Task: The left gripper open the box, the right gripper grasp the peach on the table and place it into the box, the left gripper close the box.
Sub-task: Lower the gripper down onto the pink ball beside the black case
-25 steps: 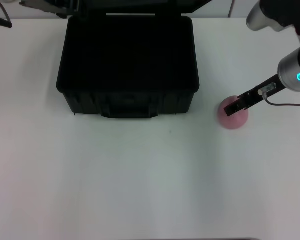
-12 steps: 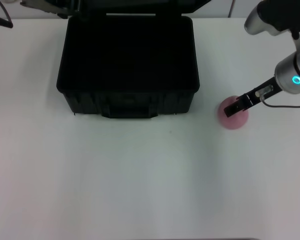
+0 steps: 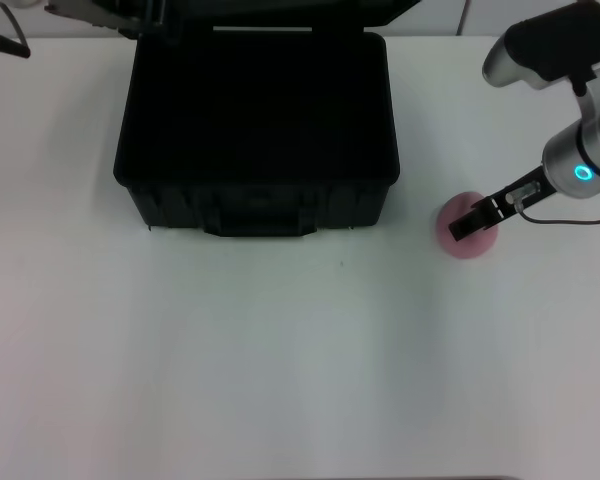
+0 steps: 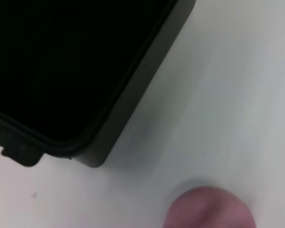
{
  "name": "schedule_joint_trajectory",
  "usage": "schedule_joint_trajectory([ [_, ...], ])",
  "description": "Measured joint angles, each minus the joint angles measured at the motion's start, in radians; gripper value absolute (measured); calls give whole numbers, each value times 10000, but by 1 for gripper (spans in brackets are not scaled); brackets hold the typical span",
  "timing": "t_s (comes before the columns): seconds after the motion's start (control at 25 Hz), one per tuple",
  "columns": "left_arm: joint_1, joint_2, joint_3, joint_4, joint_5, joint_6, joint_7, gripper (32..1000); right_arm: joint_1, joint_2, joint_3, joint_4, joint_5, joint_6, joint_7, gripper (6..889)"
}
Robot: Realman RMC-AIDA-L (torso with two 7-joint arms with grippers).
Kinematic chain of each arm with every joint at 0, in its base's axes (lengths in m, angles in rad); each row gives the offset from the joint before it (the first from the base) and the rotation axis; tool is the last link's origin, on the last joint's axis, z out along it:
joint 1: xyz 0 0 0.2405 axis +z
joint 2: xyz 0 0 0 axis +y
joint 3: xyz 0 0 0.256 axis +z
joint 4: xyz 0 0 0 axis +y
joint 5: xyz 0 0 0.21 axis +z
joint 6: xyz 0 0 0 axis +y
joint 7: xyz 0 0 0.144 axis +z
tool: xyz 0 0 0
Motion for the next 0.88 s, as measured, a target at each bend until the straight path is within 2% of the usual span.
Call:
schedule_joint_trajectory([
  [0.36, -9, 0, 11, 1, -7, 5, -3, 379, 150, 0, 47, 755, 36, -776, -183, 812],
  [0.88, -32, 0, 25, 1, -54, 30, 3, 380, 247, 11, 55, 1184, 88, -1094, -299, 757],
])
